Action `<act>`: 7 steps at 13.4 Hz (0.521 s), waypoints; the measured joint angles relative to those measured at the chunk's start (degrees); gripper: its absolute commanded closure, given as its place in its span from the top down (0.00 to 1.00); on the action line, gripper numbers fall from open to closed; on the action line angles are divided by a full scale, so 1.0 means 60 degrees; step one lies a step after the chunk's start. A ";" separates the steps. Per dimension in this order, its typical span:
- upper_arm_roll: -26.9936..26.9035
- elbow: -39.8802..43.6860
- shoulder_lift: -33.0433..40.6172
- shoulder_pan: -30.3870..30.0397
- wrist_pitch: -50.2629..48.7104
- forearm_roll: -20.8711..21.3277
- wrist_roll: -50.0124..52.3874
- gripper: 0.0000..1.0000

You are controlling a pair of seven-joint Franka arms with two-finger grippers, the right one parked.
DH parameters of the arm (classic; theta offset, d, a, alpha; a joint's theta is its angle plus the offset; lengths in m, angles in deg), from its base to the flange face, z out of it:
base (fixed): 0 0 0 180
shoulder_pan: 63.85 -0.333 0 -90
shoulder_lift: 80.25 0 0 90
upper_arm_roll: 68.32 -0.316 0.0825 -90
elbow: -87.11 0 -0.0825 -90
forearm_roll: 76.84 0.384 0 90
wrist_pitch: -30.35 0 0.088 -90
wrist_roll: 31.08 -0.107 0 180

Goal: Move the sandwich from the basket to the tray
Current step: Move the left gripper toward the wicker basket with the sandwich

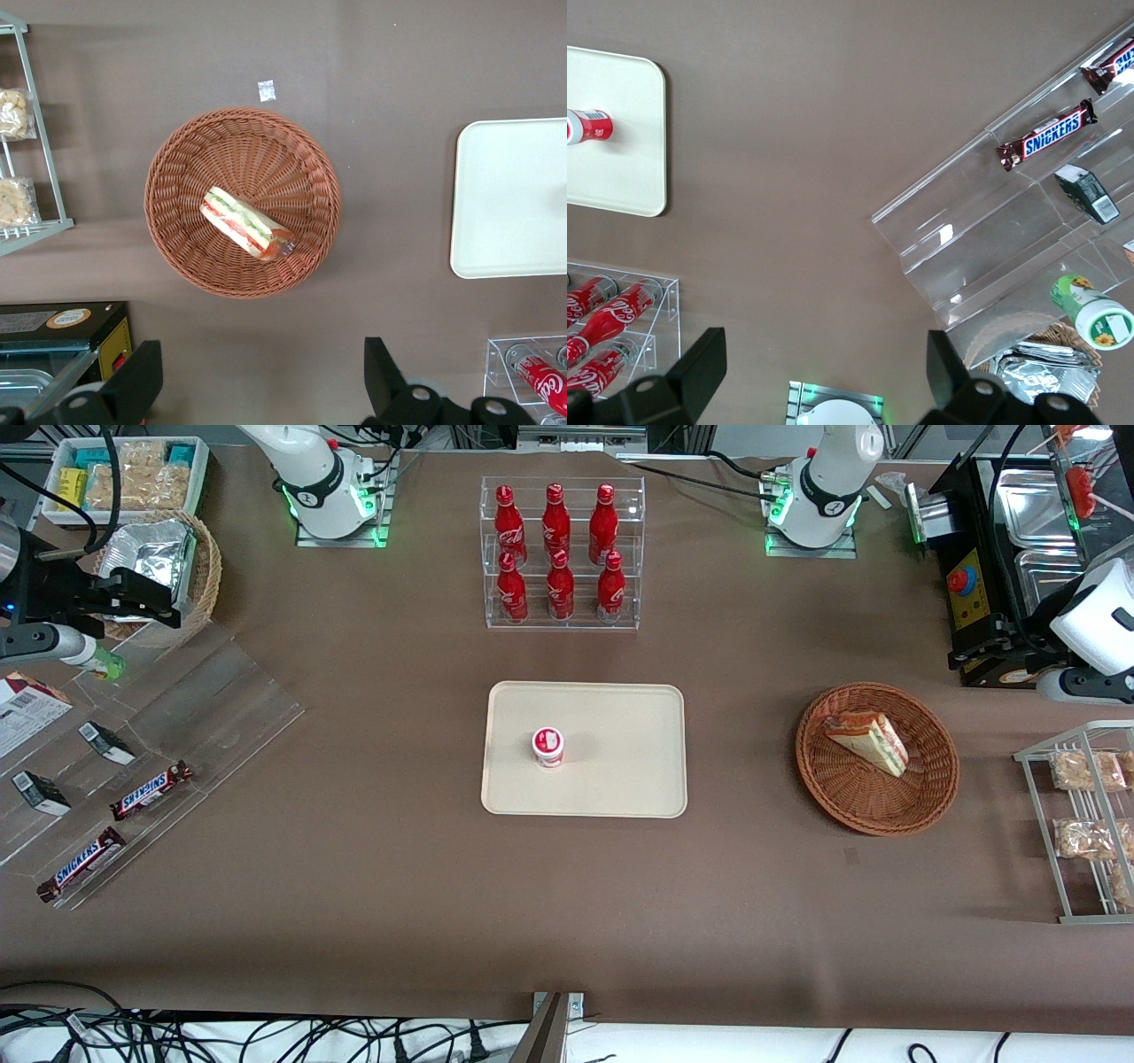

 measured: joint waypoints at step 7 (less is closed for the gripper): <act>0.0032 -0.0005 -0.0013 0.0027 -0.0053 0.0008 0.0032 1.00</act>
